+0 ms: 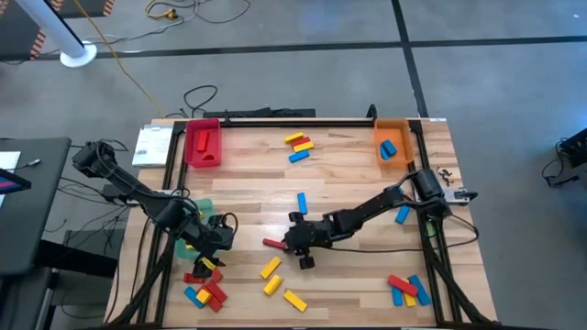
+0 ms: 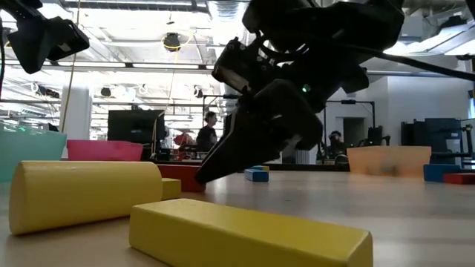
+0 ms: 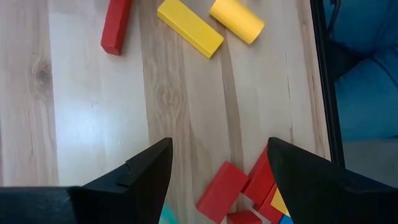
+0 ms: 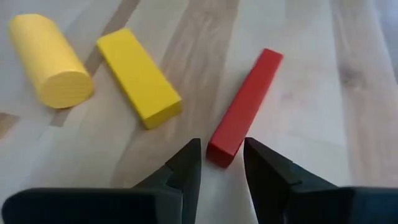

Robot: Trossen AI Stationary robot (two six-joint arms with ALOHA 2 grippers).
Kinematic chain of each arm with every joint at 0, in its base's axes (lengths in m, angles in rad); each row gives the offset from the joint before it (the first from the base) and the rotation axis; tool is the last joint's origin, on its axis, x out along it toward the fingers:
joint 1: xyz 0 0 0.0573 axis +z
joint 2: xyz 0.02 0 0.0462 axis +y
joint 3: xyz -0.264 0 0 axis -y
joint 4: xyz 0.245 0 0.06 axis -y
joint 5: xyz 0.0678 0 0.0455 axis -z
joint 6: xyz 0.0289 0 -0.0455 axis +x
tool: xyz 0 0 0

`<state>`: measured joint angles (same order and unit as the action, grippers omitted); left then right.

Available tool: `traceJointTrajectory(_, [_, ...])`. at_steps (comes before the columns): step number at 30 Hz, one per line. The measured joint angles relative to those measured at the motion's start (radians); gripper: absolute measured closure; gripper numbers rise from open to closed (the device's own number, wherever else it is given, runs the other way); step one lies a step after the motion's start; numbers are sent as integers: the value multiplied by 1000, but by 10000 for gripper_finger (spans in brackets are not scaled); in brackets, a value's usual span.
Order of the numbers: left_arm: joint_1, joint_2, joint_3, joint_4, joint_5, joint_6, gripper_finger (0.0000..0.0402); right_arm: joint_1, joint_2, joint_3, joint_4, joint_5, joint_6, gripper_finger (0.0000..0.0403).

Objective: Sort blocks
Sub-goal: Put the red block into the red bin

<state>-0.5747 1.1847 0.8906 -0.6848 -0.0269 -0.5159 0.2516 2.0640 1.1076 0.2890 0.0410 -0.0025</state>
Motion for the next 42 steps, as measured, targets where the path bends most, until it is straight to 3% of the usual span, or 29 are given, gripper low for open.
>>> traceJointTrajectory(16, [0,0,0,6,-32,1,145,1,20,0,14,0,32,207])
traceJointTrajectory(22, [0,0,0,25,-43,1,145,-9,30,0,69,52,39,194])
traceJointTrajectory(29, [0,22,0,31,-48,11,145,-27,36,0,82,79,58,201])
traceJointTrajectory(42, [30,142,0,56,-48,70,145,-48,36,0,114,85,49,264])
